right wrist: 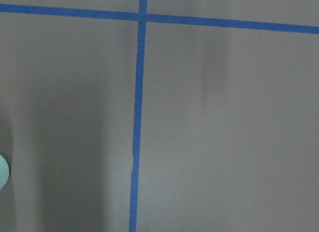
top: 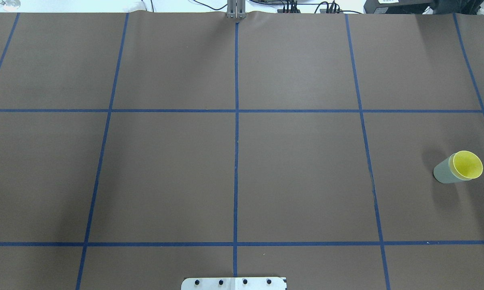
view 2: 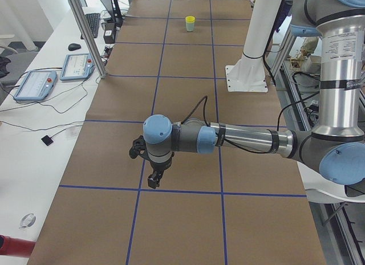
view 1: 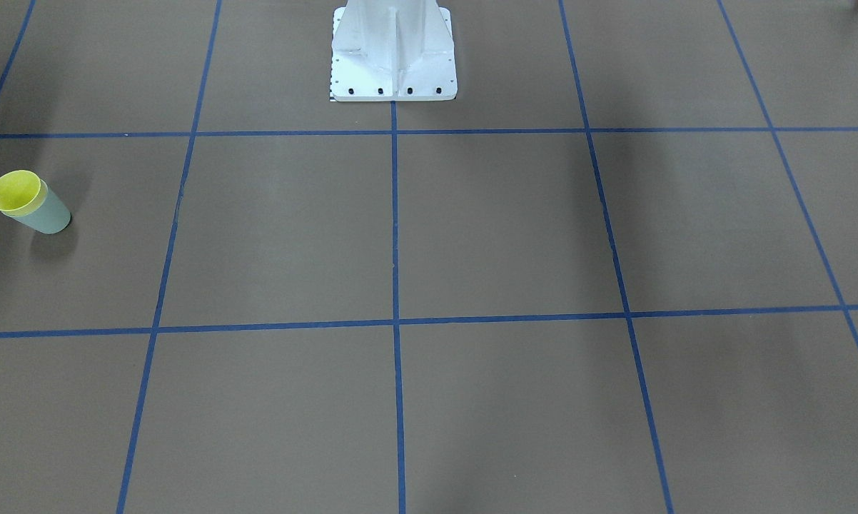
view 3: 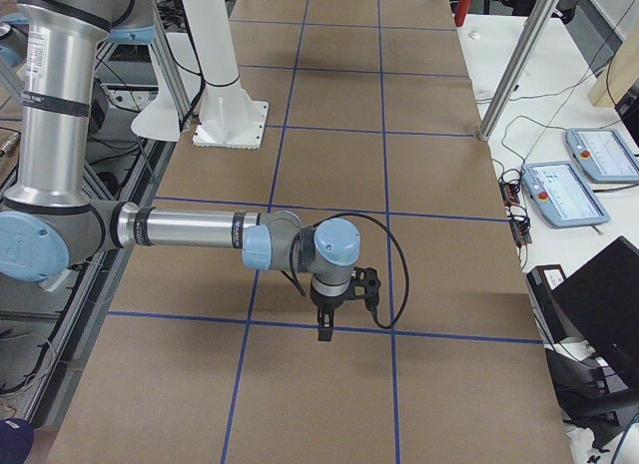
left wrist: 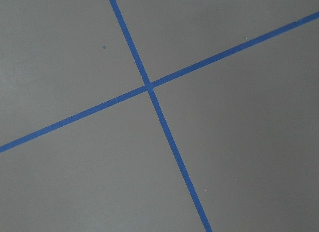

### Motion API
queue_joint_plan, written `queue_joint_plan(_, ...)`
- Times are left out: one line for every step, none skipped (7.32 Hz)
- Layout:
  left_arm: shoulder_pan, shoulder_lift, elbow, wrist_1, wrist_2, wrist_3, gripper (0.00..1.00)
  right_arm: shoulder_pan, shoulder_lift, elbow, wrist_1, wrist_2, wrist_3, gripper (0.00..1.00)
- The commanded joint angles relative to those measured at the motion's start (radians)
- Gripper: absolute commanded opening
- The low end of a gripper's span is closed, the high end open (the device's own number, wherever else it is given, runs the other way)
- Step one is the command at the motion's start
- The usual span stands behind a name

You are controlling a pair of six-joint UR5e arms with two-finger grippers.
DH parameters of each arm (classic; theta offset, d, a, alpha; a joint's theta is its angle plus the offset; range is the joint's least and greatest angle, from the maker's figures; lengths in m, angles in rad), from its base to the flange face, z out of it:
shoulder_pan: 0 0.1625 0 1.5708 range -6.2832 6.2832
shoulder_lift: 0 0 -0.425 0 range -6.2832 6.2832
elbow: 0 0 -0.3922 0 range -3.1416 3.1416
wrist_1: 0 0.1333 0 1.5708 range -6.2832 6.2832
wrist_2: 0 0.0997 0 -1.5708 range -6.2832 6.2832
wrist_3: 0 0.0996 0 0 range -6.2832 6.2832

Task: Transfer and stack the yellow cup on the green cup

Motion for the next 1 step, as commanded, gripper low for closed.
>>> queue_joint_plan(-0.002,0.033,0.006,0.001,0.004,0.0,1.0,0.0,0.01,-0.002,0.0,0.001,0.005,0.99)
